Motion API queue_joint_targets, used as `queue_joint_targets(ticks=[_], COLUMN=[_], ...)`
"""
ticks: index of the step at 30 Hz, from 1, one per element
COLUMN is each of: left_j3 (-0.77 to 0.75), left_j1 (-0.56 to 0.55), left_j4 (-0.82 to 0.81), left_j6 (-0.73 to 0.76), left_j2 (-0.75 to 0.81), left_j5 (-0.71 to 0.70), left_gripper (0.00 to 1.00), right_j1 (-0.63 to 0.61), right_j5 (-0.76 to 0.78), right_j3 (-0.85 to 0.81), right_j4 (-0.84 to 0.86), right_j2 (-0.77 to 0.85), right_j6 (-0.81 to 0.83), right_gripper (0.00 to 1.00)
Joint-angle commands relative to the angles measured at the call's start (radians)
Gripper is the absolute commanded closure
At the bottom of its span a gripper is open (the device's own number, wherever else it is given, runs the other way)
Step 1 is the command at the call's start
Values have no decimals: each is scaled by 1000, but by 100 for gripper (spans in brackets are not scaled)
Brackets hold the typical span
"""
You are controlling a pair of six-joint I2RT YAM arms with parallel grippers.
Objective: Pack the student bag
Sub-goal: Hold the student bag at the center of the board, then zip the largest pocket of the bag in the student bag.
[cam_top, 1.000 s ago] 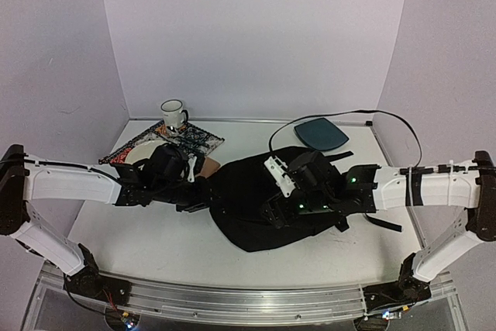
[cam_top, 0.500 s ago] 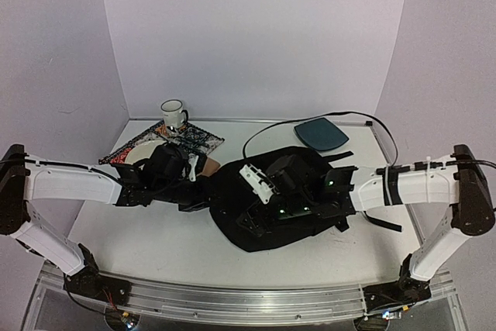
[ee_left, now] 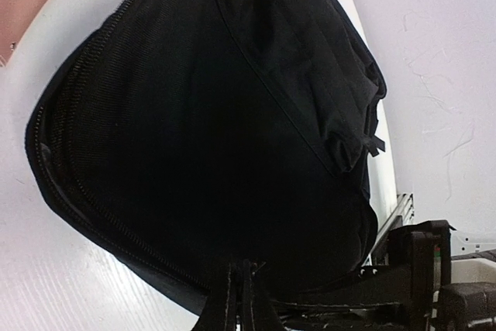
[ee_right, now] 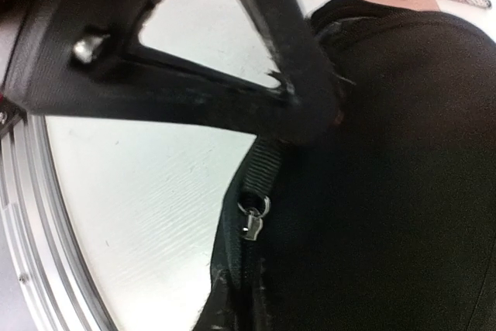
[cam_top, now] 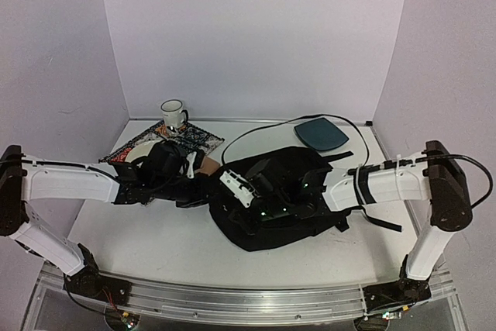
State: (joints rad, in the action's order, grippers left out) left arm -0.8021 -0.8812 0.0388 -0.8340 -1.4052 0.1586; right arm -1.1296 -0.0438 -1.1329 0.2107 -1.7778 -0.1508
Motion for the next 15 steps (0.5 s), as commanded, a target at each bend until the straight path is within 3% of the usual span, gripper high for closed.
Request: queue_joint_targets(ticks=[1,10,15], left_j3=[-88,-152,-170], left_j1=[45,188,243], left_j4=[47,101,100], left_j6=[78,172,205], left_j2=[46,4,-41], left_j5=[-84,-149,-147], left_gripper=[100,100,100], right_j1=[-13,-21,-21], right_j5=[-16,-53,116], right_j3=[72,310,405], right_j4=[-21,-100,-218], right_j2=[100,370,505], right_j6=[14,-16,-125], right_gripper=[100,100,100])
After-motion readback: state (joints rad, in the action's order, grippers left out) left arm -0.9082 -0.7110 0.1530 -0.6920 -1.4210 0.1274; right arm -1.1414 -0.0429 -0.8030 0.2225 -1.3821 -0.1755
